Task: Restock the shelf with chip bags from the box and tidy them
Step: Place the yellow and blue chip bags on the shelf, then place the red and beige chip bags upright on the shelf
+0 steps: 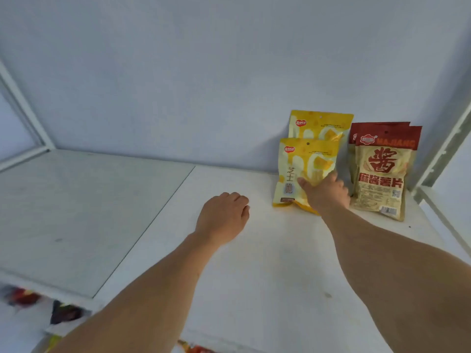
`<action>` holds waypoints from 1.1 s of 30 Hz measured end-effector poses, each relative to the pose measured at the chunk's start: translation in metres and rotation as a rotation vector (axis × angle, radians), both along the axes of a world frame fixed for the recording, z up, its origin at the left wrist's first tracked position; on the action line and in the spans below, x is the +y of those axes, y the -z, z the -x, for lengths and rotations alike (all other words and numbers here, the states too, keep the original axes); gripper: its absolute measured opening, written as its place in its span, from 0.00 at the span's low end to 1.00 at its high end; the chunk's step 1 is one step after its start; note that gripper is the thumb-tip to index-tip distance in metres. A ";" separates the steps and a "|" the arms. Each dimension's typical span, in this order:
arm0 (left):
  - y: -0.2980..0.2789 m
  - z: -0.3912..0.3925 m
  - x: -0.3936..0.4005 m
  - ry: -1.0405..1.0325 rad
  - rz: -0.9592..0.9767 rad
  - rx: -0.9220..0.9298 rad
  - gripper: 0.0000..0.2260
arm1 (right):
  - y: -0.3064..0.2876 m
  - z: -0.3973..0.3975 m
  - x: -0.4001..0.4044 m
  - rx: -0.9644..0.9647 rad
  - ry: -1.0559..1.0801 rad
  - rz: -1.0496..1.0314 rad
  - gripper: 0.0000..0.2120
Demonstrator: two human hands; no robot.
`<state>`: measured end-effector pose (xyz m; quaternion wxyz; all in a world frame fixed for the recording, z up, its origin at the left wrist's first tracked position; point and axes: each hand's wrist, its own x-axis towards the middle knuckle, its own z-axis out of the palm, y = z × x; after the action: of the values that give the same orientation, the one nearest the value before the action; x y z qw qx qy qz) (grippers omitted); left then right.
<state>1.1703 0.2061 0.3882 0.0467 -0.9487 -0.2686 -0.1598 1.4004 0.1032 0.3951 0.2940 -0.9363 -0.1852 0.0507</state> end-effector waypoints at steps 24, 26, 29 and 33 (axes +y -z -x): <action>0.116 0.757 -0.195 -0.972 0.235 0.325 0.12 | 0.122 0.784 -0.001 -0.912 -1.746 0.184 0.03; 0.131 0.807 -0.205 -1.031 0.294 0.313 0.12 | 0.138 0.839 0.000 -0.872 -1.817 0.208 0.05; 0.157 0.866 -0.214 -1.129 0.380 0.247 0.13 | 0.151 0.908 0.000 -0.749 -1.916 0.235 0.05; 0.196 0.930 -0.212 -1.253 0.484 0.090 0.14 | 0.198 0.987 0.024 -0.426 -1.968 0.327 0.14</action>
<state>0.2407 -0.0057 0.1919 -0.0722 -0.6032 -0.7943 0.0020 0.4136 0.1273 0.1968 -0.0487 -0.3867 -0.9121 0.1269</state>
